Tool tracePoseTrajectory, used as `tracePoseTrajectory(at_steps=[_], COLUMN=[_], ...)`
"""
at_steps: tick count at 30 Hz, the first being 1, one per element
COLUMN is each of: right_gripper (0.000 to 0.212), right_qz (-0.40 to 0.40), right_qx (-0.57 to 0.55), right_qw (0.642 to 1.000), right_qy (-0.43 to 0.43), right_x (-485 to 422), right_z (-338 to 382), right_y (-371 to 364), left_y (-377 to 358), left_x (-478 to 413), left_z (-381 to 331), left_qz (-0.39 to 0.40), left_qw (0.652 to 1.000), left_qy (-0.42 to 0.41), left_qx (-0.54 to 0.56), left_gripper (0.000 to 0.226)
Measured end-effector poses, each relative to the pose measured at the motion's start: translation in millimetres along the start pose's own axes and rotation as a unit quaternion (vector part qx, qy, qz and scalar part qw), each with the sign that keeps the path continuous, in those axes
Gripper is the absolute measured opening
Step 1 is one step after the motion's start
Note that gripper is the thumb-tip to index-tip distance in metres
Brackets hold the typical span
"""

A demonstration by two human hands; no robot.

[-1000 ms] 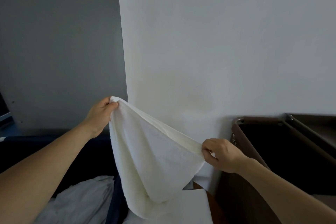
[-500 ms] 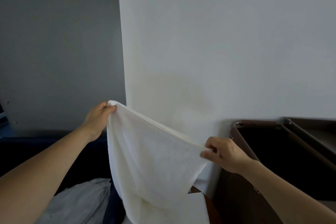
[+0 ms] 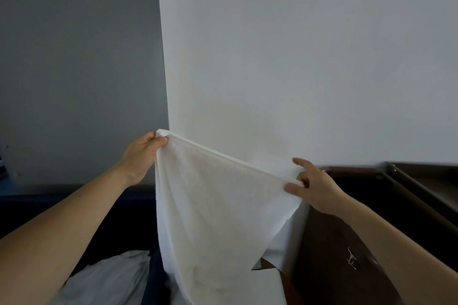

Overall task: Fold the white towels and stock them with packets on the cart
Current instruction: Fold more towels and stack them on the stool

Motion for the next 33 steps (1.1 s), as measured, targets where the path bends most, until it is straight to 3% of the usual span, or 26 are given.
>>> tracePoseTrajectory(at_steps=[2,5,9,12,15,17,20,23,26,30,33], right_gripper=[0.016,0.022,0.009,0.008,0.004,0.005,0.01,0.007,0.008,0.007,0.005], right_qz=[0.03,-0.011,-0.174,-0.237,-0.274,-0.288,-0.291,-0.351,-0.339,-0.363,-0.341], right_qx=[0.113,0.176,-0.049,-0.259,-0.352,-0.334,-0.274,-0.243,-0.2,-0.211,-0.186], right_qw=[0.993,0.984,0.983,0.936,0.891,0.89,0.906,0.887,0.901,0.885,0.903], right_qy=[-0.008,-0.011,-0.007,-0.002,0.082,0.12,0.137,0.177,0.182,0.201,0.185], right_x=[-10,-22,-37,-52,-56,-59,-57,-50,-46,-36,-34], right_z=[15,38,75,122,169,183,190,194,192,192,184], right_y=[9,24,43,59,69,66,65,75,76,77,73], left_y=[1,10,34,56,77,86,85,85,87,80,76], left_x=[-5,-16,-42,-62,-74,-76,-69,-61,-61,-60,-60], left_z=[-16,-35,-63,-94,-115,-116,-104,-100,-101,-98,-94], left_qz=[-0.003,-0.017,-0.026,-0.079,-0.113,-0.132,-0.093,-0.058,-0.05,-0.017,-0.012], left_qw=[1.0,0.998,0.993,0.984,0.98,0.98,0.986,0.988,0.986,0.983,0.982], left_qy=[-0.031,-0.062,-0.112,-0.157,-0.16,-0.143,-0.127,-0.113,-0.104,-0.1,-0.083], left_qx=[0.002,0.002,0.008,-0.005,0.027,0.039,0.052,0.086,0.12,0.153,0.171], left_gripper=[0.02,0.018,0.009,0.018,0.02,0.022,0.02,0.016,0.014,0.009,0.01])
Point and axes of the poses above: each hand's wrist, its own x-axis away from the middle knuckle, its own y-axis out of the back of the hand, z = x × y, the point moved 1 cm from there along -x, towards the middle knuckle, and after that the axes turned 14 degrees about -x, right-handed, at the moved point
